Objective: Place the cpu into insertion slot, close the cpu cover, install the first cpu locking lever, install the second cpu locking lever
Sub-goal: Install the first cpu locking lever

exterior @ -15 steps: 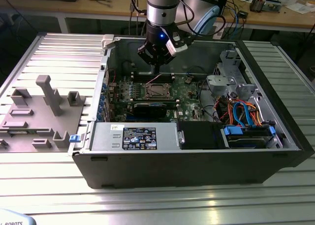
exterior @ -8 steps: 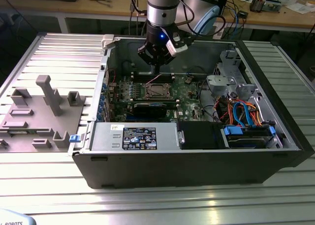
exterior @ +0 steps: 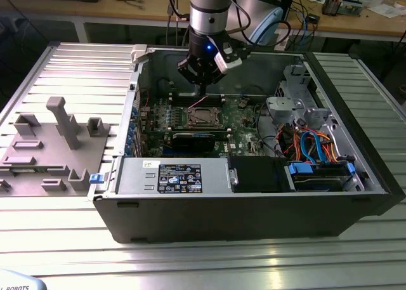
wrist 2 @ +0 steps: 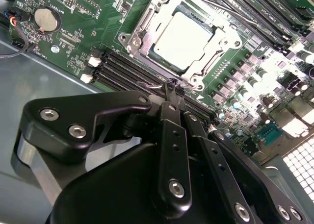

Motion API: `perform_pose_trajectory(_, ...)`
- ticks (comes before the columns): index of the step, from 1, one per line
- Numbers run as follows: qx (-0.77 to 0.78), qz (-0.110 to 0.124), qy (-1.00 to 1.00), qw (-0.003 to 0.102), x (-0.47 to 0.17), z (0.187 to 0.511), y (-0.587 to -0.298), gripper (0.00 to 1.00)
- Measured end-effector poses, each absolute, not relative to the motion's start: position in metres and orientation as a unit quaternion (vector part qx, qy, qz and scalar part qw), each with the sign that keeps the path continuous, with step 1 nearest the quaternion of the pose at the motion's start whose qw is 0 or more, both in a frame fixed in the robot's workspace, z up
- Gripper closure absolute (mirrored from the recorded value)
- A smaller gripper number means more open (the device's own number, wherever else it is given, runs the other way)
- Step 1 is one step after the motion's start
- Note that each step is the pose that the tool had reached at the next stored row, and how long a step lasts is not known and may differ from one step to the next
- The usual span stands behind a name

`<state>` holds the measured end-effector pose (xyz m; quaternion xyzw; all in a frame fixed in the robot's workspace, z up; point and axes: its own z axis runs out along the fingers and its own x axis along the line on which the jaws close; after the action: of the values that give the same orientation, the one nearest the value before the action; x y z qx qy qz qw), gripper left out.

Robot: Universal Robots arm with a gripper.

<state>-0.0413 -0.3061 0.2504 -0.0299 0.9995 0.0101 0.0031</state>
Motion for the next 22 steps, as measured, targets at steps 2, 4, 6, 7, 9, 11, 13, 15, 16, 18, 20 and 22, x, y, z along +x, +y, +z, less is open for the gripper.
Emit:
perform_pose_trajectory(2, -0.030, 0.010, 0.999, 0.003, -0.041, 0.250, -0.306, 0.89)
perform_pose_trajectory(4, -0.030, 0.010, 0.999, 0.003, -0.041, 0.249, -0.306, 0.89)
perform_pose_trajectory(6, -0.030, 0.010, 0.999, 0.003, -0.041, 0.249, -0.306, 0.89)
perform_pose_trajectory(7, -0.030, 0.010, 0.999, 0.003, -0.041, 0.248, -0.306, 0.89)
perform_pose_trajectory(9, -0.030, 0.010, 0.999, 0.003, -0.041, 0.247, -0.306, 0.89)
perform_pose_trajectory(11, -0.030, 0.010, 0.999, 0.003, -0.041, 0.245, -0.306, 0.89)
perform_pose_trajectory(13, -0.030, 0.009, 1.000, 0.003, -0.041, 0.240, -0.306, 0.89)
perform_pose_trajectory(15, -0.031, 0.009, 0.999, 0.003, -0.043, 0.238, -0.306, 0.89)
perform_pose_trajectory(16, -0.031, 0.009, 0.999, 0.003, -0.044, 0.238, -0.306, 0.89)
perform_pose_trajectory(18, -0.031, 0.009, 0.999, 0.003, -0.047, 0.236, -0.305, 0.89)
perform_pose_trajectory(20, -0.031, 0.009, 0.999, 0.003, -0.050, 0.235, -0.302, 0.89)
perform_pose_trajectory(22, -0.031, 0.009, 0.999, 0.003, -0.050, 0.233, -0.299, 0.89)
